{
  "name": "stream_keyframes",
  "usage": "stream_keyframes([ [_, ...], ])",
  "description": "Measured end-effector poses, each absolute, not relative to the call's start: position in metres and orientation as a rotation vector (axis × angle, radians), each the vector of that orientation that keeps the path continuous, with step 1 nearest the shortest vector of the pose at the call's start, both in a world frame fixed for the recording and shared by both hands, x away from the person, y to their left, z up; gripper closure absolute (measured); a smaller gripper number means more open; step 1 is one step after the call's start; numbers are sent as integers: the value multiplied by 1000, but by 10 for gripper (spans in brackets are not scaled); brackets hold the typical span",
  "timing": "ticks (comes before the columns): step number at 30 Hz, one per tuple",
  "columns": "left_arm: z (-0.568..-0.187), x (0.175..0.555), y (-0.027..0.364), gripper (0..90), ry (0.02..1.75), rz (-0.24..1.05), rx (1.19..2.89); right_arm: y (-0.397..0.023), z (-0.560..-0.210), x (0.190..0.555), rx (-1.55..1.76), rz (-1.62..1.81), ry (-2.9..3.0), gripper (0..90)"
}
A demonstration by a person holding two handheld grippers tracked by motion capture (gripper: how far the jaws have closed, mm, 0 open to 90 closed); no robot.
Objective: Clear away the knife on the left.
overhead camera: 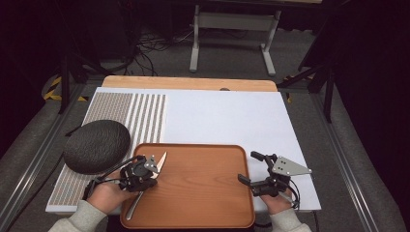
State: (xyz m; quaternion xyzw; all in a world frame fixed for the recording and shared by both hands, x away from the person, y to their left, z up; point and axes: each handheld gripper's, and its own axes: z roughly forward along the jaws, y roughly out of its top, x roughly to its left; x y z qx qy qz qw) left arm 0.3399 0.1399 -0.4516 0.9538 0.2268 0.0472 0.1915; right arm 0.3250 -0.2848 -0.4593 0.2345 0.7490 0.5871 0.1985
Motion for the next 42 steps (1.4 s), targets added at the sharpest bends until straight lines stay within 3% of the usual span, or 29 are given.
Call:
stream_keyframes([
  [36,-453,346,170,895,784,144,2621,-285,-459,325,654,1644,2100,62],
  [42,-444,341,173,751,757,131,2557,-283,-459,326,649,1648,2102,62],
])
